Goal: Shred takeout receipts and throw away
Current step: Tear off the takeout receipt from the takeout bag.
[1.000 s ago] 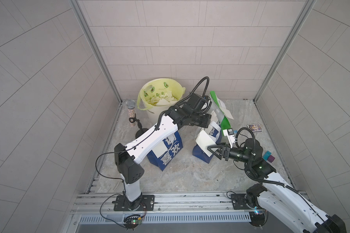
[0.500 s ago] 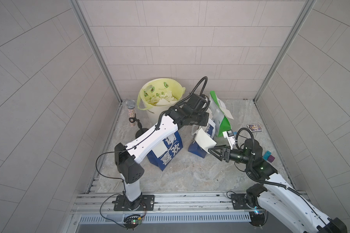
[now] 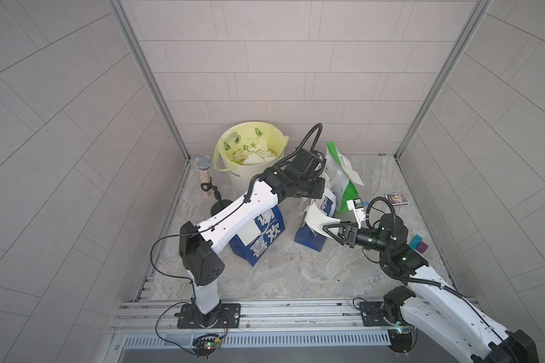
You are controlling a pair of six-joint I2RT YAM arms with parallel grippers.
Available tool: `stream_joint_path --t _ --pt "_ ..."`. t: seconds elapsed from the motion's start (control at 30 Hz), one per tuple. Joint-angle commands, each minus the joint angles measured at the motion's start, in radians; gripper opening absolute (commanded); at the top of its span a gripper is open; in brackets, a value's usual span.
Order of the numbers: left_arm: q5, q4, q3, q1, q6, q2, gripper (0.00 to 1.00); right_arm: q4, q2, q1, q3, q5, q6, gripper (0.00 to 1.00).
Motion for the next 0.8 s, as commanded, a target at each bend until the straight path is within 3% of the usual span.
stream_joint_path --t 0.0,0.1,0.2,0.23,0.47,0.77 --pt "0.004 0.057 -0.003 0.002 -0.012 -0.021 0.0 0.027 -0.002 0.002 0.023 0.017 -0.009 0.58" --pt "0.001 0.053 -0.005 0.002 -0.009 -0.02 0.0 0.03 0.0 0.003 0.028 0.025 -0.016 0.46" --pt "-0.015 0.044 -0.001 0.006 -0.021 -0.016 0.0 0.018 -0.001 0.003 0.035 0.044 -0.04 0.19" --pt "-0.036 0.029 0.009 0.005 -0.039 -0.009 0.0 -0.006 -0.003 0.003 0.045 0.053 -0.055 0.15" --pt "-0.183 -0.206 0.17 0.01 -0.151 0.087 0.0 -0.096 -0.042 0.005 0.098 0.07 -0.148 0.03" --pt "-0.194 -0.217 0.16 0.012 -0.224 0.098 0.0 -0.229 -0.092 0.023 0.186 0.065 -0.274 0.0"
